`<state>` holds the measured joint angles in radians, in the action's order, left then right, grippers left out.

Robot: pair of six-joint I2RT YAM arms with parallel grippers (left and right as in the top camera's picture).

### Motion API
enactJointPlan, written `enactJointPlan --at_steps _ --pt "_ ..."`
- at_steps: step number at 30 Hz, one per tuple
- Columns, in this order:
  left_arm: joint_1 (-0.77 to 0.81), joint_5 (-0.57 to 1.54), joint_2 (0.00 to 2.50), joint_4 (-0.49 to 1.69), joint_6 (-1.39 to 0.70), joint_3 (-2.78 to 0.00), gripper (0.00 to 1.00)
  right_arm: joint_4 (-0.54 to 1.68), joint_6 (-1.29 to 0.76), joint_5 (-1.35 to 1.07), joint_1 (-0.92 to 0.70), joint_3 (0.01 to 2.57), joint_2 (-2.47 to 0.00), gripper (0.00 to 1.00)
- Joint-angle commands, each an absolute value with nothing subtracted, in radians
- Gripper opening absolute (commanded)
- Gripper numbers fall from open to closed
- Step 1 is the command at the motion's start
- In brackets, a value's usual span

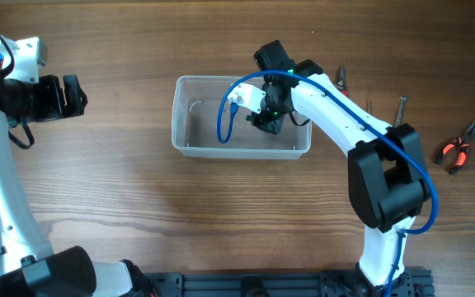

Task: Pack container
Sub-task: 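Carry the green screwdriver into the container and release it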

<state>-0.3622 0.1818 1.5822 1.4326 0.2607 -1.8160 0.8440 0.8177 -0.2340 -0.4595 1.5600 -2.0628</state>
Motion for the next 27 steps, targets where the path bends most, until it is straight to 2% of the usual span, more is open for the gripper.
enactJointPlan --at_steps 1,2,6,9,12,17,19,22,27 --pt "-0.364 0.202 1.584 1.430 0.281 -1.813 1.00 0.843 0.801 -0.262 -0.459 1.564 -2.067 0.41" --pt "-0.364 0.202 1.584 1.430 0.281 -1.813 1.00 0.846 0.793 -0.260 -0.459 1.564 -2.061 0.47" --pt "-0.364 0.202 1.584 1.430 0.281 -1.813 1.00 0.847 0.743 -0.213 -0.459 1.586 -2.011 0.48" --pt "-0.364 0.202 1.584 1.431 0.281 -1.813 1.00 0.857 0.528 -0.050 -0.452 1.652 -1.931 0.49" --pt "-0.364 0.202 1.584 1.430 0.281 -1.813 1.00 0.863 0.189 0.202 -0.370 1.711 -1.795 0.57" --pt "-0.364 0.202 1.584 1.430 0.281 -1.813 1.00 0.939 -0.194 0.204 -0.054 1.713 -1.637 0.61" --pt "-0.364 0.202 1.584 1.430 0.281 -1.813 1.00 1.021 -0.346 0.197 0.132 1.713 -1.624 0.70" --pt "-0.364 0.202 1.584 1.430 0.281 -1.813 1.00 1.127 -0.539 0.195 0.336 1.681 -1.641 0.76" --pt "-0.364 0.202 1.584 1.430 0.281 -1.813 1.00 1.106 -0.519 0.097 0.537 1.581 -1.694 0.78"
